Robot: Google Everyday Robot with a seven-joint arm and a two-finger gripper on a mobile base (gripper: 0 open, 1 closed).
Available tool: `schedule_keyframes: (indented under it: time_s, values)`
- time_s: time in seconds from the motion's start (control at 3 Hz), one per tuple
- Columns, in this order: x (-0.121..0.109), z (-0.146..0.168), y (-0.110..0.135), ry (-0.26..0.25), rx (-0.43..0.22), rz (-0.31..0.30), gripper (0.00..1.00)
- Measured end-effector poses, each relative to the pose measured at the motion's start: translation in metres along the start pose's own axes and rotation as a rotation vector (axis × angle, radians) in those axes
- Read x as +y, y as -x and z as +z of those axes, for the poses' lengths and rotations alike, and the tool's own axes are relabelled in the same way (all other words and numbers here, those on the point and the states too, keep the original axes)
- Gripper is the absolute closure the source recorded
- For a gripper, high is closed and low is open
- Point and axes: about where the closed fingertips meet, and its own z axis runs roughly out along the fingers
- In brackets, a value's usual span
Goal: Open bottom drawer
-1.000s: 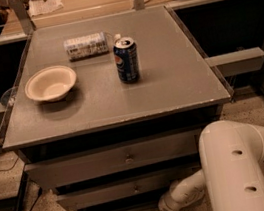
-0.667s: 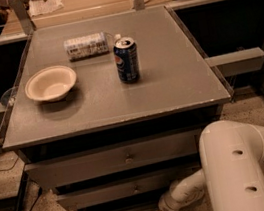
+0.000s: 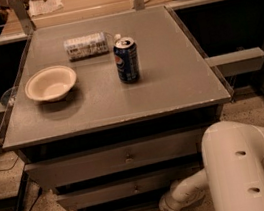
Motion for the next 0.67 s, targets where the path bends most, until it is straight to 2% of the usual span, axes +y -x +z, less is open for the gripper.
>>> schedule_keyframes:
  time_s: [0.67]
  values:
    - [0.0011,0.0001,-0.0033,0.002,0.015,-0.002,0.0]
